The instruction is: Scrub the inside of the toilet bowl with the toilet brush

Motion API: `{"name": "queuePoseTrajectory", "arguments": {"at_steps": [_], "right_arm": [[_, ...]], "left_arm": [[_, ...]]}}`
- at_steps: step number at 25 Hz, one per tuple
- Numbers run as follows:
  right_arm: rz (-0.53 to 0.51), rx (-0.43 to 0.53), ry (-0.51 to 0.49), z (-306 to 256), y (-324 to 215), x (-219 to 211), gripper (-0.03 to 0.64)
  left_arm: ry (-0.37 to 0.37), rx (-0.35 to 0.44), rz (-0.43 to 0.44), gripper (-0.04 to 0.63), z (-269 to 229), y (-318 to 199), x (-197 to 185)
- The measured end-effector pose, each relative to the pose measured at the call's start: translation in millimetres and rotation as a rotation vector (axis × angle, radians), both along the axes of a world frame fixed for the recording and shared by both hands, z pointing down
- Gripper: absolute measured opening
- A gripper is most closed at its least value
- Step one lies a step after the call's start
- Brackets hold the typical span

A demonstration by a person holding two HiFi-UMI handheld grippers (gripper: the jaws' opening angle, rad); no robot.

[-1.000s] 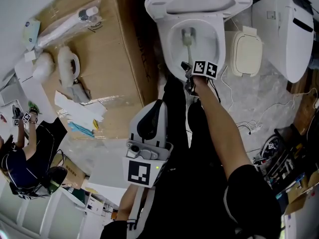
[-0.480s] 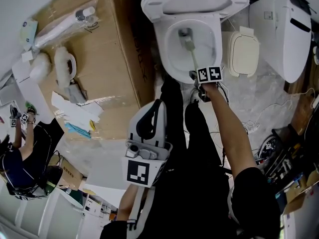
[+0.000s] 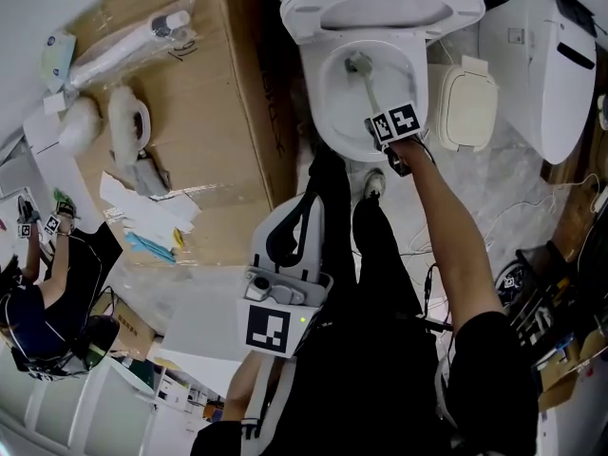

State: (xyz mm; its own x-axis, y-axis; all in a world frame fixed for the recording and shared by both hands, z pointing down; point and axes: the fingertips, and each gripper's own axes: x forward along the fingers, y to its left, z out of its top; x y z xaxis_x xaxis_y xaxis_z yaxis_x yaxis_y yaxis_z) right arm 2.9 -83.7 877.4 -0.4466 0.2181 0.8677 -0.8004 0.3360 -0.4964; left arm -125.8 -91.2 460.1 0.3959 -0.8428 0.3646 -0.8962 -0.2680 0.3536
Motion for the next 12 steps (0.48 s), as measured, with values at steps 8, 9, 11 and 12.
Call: {"name": "queuePoseTrajectory", "arguments": {"at_steps": [8, 9, 11, 12], "right_arm": [[-0.084, -0.019, -0.022, -4, 28, -27, 0.02], [-0.079, -0.026, -0.025, -3, 32, -27, 0.02], [-0.079, -0.039, -0.027, -2, 43, -26, 0.018], [-0.082, -0.044, -0.028, -1, 48, -24, 0.018]], "left_arm": [[-0.004, 0.013, -0.02, 0.008, -6, -1, -8], [-0.003, 0.014, -0.022, 0.008, -6, 0, -8], [-0.002, 0.011, -0.024, 0.008, -5, 3, -7], [-0.001, 0.011, -0.024, 0.008, -4, 5, -6]]}}
